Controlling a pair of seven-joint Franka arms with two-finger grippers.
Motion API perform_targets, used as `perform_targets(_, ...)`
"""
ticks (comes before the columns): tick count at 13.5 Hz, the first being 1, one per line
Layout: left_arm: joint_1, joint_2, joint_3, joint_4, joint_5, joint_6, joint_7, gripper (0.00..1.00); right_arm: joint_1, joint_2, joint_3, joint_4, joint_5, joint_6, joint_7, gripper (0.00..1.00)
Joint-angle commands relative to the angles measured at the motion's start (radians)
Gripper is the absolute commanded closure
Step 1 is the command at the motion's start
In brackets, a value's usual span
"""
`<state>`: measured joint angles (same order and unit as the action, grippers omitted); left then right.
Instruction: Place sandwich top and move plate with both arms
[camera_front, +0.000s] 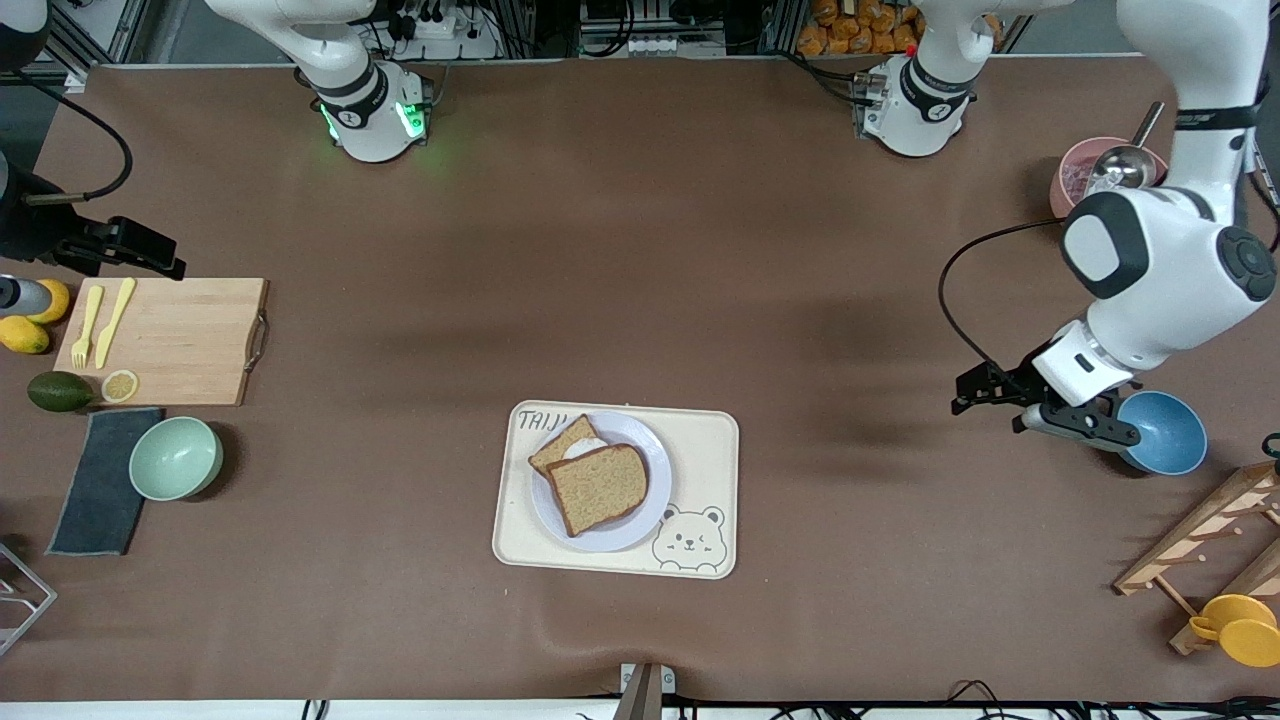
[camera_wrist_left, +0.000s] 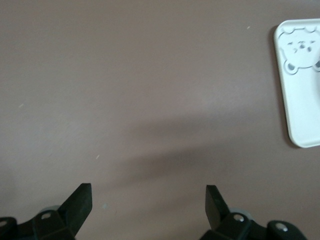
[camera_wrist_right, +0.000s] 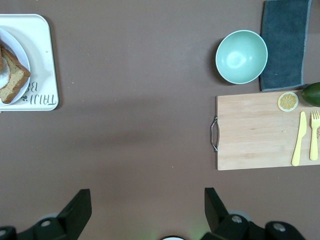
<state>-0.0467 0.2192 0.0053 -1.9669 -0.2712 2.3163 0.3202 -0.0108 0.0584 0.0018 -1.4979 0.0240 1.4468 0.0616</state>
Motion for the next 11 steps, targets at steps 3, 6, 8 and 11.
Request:
perform_targets(3,0.001,-0.081,-0.002,0.080,0.145,-0.239,-0.186,0.00,-0.015,0.003,0.011,0.007,0.001,-0.008,-0.013,0.00)
perform_targets(6,-0.002,-0.133,-0.016,0.143,0.202,-0.412,-0.282,0.00,-0.015,0.004,0.011,0.005,0.001,-0.009,-0.013,0.00)
perform_targets(8,-0.005,-0.173,-0.028,0.157,0.205,-0.475,-0.326,0.00,-0.015,0.004,0.011,0.005,0.001,-0.014,-0.013,0.00)
perform_targets(11,-0.004,-0.248,-0.096,0.155,0.205,-0.524,-0.413,0.00,-0.015,0.004,0.009,0.005,0.001,-0.016,-0.014,0.00)
